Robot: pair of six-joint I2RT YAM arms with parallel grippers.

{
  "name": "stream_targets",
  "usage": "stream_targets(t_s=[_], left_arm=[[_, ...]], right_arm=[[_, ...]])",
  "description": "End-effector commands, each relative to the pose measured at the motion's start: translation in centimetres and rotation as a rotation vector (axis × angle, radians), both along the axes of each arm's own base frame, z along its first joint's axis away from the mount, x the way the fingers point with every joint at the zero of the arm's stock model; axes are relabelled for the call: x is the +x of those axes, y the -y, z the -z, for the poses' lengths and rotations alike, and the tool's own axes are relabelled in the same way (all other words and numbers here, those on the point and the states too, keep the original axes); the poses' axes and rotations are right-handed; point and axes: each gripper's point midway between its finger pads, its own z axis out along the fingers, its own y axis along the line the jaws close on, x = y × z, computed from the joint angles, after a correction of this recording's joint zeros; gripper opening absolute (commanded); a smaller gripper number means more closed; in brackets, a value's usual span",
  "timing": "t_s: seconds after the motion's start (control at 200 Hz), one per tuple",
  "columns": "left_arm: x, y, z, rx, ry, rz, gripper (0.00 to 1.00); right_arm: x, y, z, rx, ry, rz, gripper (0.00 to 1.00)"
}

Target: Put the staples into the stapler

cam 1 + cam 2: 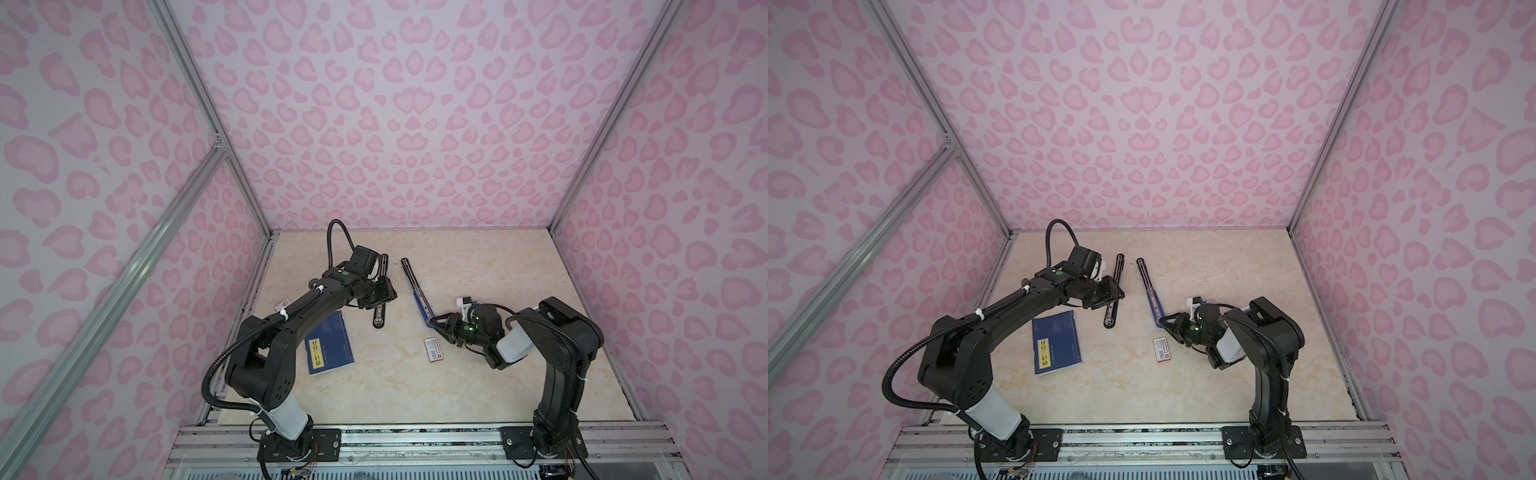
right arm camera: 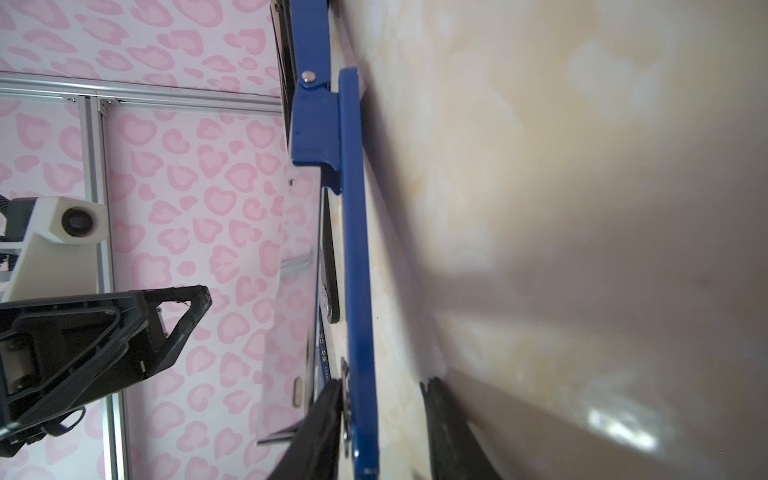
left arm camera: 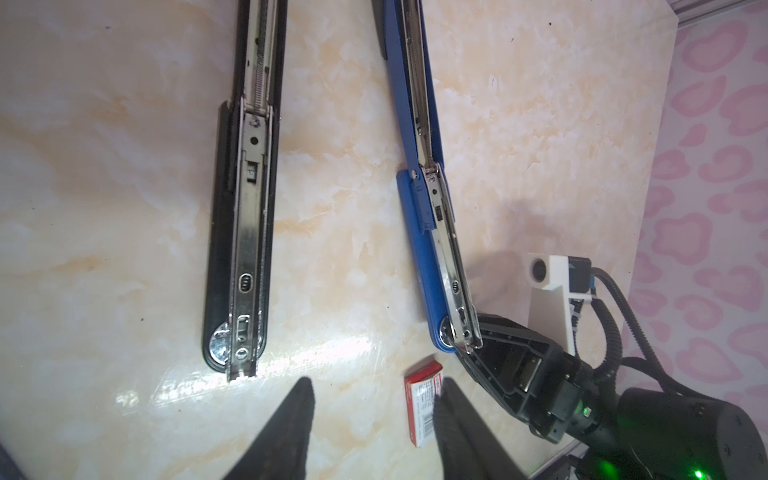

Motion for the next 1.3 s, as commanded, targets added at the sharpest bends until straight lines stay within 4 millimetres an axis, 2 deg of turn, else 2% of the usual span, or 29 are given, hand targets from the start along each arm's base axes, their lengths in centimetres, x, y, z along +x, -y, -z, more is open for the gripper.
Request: stream_targets(t_s=[0.0, 0.13, 0.16, 0.17, 0.21, 0.39, 0.525, 0.63, 0.85, 0.865, 0.95, 1.1, 1.295], left_arm=[[-0.2, 2.1, 0.0, -0.030, -0.012, 0.026, 0.53], [-0.9, 5.1, 1.4, -0.019, -0.060, 0.064, 0.57], [-1.3, 5.6, 2.3, -0.007, -0.084, 0.072, 0.57], [-1.0, 6.1, 1.8, -0.013, -0.074, 0.076, 0.57], [-1.0, 6.9, 2.1, -0.006, -0.083, 0.085, 0.57], [-0.9, 9.5, 4.3, 0.028, -0.131, 0.103, 0.57], [-0.7, 9.7, 5.8, 0.077, -0.161, 0.101, 0.56], [-0.7, 10.1, 6.3, 0.096, -0.167, 0.110, 0.52], [-0.4, 10.6, 7.3, 0.124, -0.179, 0.123, 0.37], [-0.4, 10.6, 7.4, 0.127, -0.183, 0.124, 0.33], [-0.3, 10.6, 7.9, 0.143, -0.190, 0.126, 0.26], [0.0, 10.4, 8.0, 0.164, -0.184, 0.126, 0.13], [1.4, 10.1, 7.5, 0.192, -0.153, 0.117, 0.07]], right_arm=[[-0.2, 0.0, 0.2, -0.017, 0.010, -0.016, 0.37], [-0.1, -0.3, 0.1, -0.016, 0.018, -0.021, 0.36], [-0.1, -0.4, 0.1, -0.016, 0.020, -0.024, 0.37], [-0.1, -0.4, 0.1, -0.015, 0.019, -0.024, 0.36], [-0.1, -0.5, 0.1, -0.014, 0.020, -0.026, 0.36], [-0.2, -0.8, 0.4, -0.025, 0.020, -0.034, 0.36], [-0.3, -0.9, 0.3, -0.020, 0.026, -0.036, 0.36], [-0.2, -1.1, 0.3, -0.021, 0.030, -0.041, 0.36], [-0.3, -1.4, 0.3, -0.017, 0.033, -0.047, 0.36], [-0.3, -1.4, 0.3, -0.016, 0.032, -0.046, 0.36], [-0.3, -1.3, 0.3, -0.012, 0.032, -0.045, 0.35], [-0.5, -1.3, 0.3, -0.012, 0.033, -0.045, 0.35], [-0.9, -0.9, 0.3, -0.001, 0.033, -0.039, 0.36]])
